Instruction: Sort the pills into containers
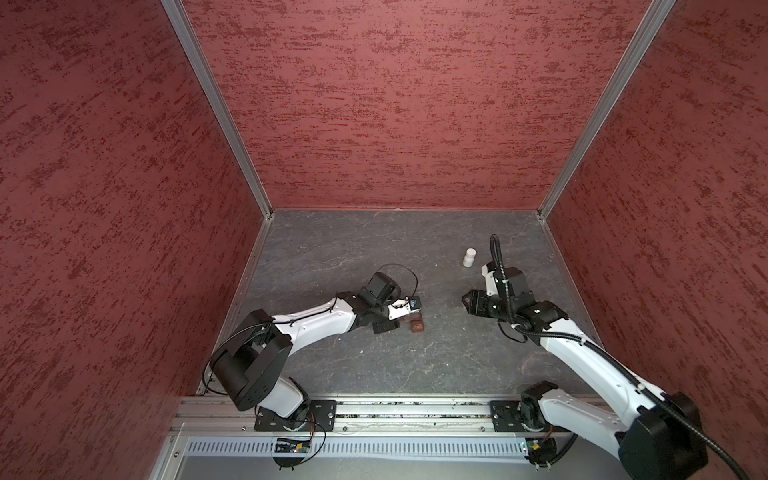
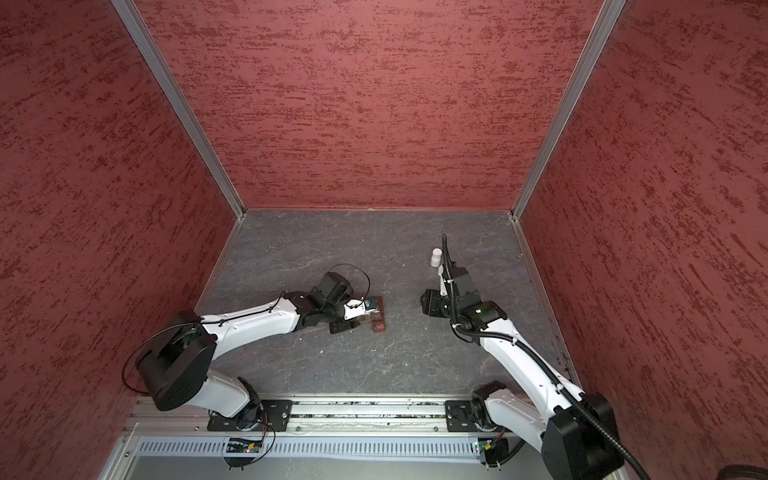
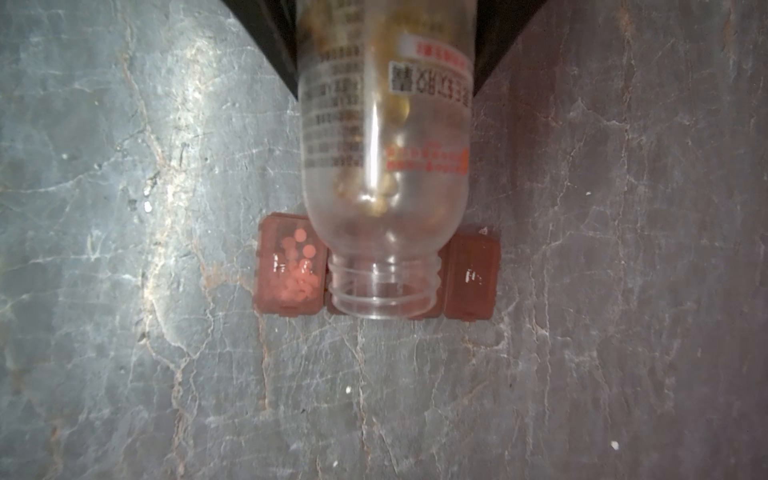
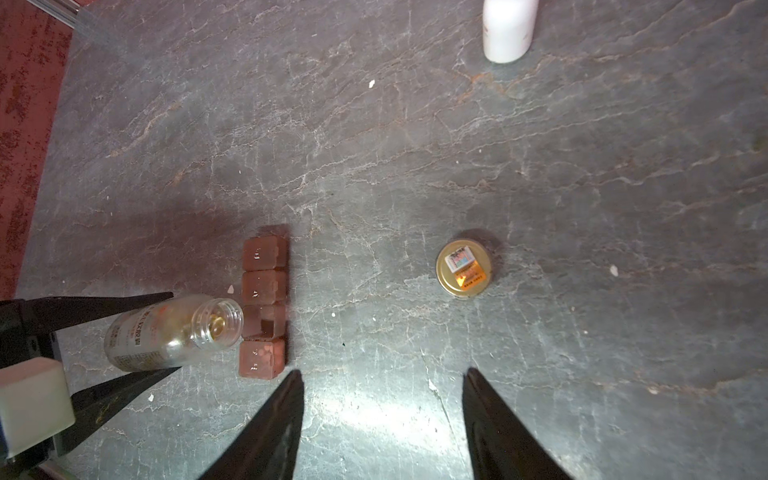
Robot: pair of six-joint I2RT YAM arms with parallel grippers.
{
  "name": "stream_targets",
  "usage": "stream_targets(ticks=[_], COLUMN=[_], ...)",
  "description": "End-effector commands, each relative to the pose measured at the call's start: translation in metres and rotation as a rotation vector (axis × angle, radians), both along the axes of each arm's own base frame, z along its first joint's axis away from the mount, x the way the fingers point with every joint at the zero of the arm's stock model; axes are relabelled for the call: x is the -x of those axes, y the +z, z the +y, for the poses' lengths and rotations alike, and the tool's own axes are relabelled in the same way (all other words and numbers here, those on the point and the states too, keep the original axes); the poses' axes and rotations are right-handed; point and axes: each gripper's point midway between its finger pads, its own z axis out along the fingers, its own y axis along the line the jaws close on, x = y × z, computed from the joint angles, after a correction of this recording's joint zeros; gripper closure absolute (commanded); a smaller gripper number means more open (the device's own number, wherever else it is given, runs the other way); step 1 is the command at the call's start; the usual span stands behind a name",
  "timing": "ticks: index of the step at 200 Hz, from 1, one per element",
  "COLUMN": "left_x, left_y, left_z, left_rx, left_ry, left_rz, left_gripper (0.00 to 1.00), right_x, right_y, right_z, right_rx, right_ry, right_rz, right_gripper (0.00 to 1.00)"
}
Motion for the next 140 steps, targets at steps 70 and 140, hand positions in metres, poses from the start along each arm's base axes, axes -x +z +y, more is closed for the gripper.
stream_targets(ticks=[70,140], left_x=[0.0003,0.0045], left_y=[0.0040,0.0030], left_z=[0.0010,-0.0031], left_rx=[-0.054,-0.074], left_ry=[-0.027,-0.049], left_rz=[0.010,0.013], left_gripper=[1.00,1.00], right_x=[-0.0009,0.0011], right_y=[-0.0005,-0.0058], right_z=[0.0041,0.0040], right_rx=[-0.001,0.001], right_ry=[0.027,0.030], right_rz=[-0.022,-0.011], right_gripper=[0.38,0.38])
